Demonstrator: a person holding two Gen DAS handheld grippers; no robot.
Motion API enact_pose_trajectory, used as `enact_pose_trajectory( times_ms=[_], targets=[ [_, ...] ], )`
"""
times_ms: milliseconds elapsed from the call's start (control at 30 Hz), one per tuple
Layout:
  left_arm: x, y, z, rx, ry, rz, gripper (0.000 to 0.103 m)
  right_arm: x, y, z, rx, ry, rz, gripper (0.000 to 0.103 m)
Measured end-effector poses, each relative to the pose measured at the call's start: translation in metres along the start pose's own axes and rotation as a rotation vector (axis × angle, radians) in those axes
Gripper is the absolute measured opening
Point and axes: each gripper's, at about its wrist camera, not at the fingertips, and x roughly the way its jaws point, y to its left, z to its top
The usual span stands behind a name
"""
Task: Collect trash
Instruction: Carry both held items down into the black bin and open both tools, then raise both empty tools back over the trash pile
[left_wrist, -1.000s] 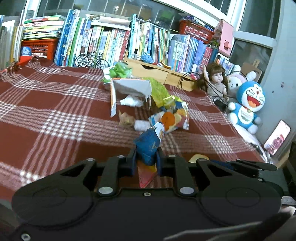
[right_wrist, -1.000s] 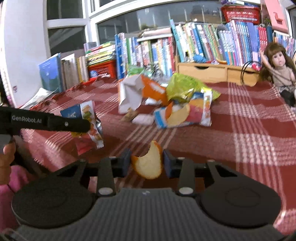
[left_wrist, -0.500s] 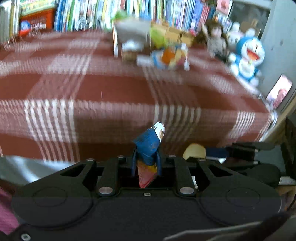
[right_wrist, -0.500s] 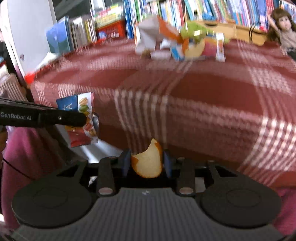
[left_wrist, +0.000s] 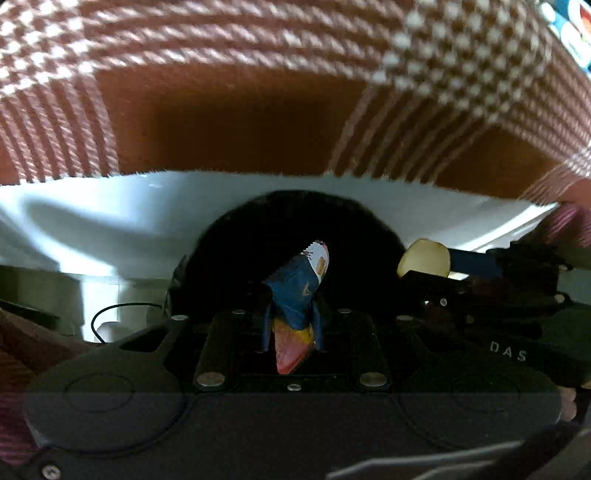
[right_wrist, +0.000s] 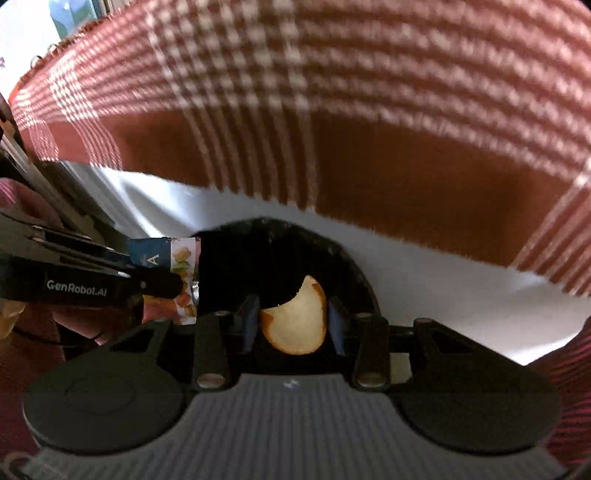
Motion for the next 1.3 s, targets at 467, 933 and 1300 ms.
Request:
enact_pose_trajectory(
  times_ms=[467,933,1300],
  targets=[
    [0.011,0.000,0.010,0.033,-0.002,0.064,0.065,0.010,-0.005,0.002,-0.003,0.022,0.016,0.079],
    [-0.085,0.008,0.028,0.046,-0.251,-0.097,0.095,-0.060,0.001,0.035,-0.074,-0.141,0.059,0.086],
    [-0.153,-0.004,0.053,0.132,-0.597,-0.042,0.100,-0.130,0.007,0.069,-0.158,-0.420,0.104,0.094]
  ],
)
